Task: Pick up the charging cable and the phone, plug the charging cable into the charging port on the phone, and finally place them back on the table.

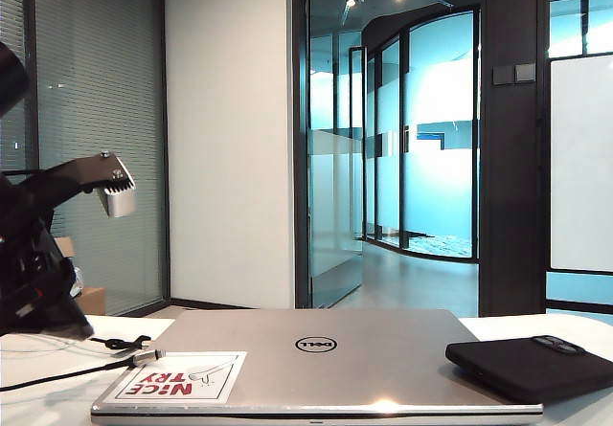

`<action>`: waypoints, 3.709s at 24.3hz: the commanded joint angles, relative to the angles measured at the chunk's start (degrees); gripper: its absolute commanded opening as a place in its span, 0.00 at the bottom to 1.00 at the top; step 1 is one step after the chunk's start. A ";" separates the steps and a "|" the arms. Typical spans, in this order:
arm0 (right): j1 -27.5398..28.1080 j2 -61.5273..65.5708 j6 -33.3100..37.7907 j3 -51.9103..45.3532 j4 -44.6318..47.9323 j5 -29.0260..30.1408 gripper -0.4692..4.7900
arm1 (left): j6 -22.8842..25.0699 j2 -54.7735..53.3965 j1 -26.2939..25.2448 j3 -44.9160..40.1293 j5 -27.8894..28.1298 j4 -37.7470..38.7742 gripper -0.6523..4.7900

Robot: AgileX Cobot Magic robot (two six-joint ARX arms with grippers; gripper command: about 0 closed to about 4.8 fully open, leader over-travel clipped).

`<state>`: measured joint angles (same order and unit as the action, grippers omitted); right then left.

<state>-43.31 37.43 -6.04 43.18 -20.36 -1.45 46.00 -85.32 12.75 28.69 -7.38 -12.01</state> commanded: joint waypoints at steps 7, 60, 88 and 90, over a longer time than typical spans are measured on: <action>0.24 -0.17 -0.17 0.31 1.38 -0.09 0.08 | 0.74 -2.97 4.24 0.15 -0.17 -4.94 0.87; 0.26 -0.17 -0.15 0.35 3.10 -0.11 0.08 | 4.26 -14.51 4.09 0.17 -0.17 -14.62 0.87; 0.26 -0.17 -0.15 0.35 5.62 -0.11 0.08 | -8.35 -9.05 4.15 0.26 -0.22 -11.17 0.11; 0.26 -0.17 -0.13 0.35 5.62 -0.11 0.08 | -12.28 -7.52 4.15 0.26 -0.22 -11.17 0.11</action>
<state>-43.00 37.43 -6.02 43.18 -16.08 -1.48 38.37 -94.11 16.95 28.75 -7.33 -22.85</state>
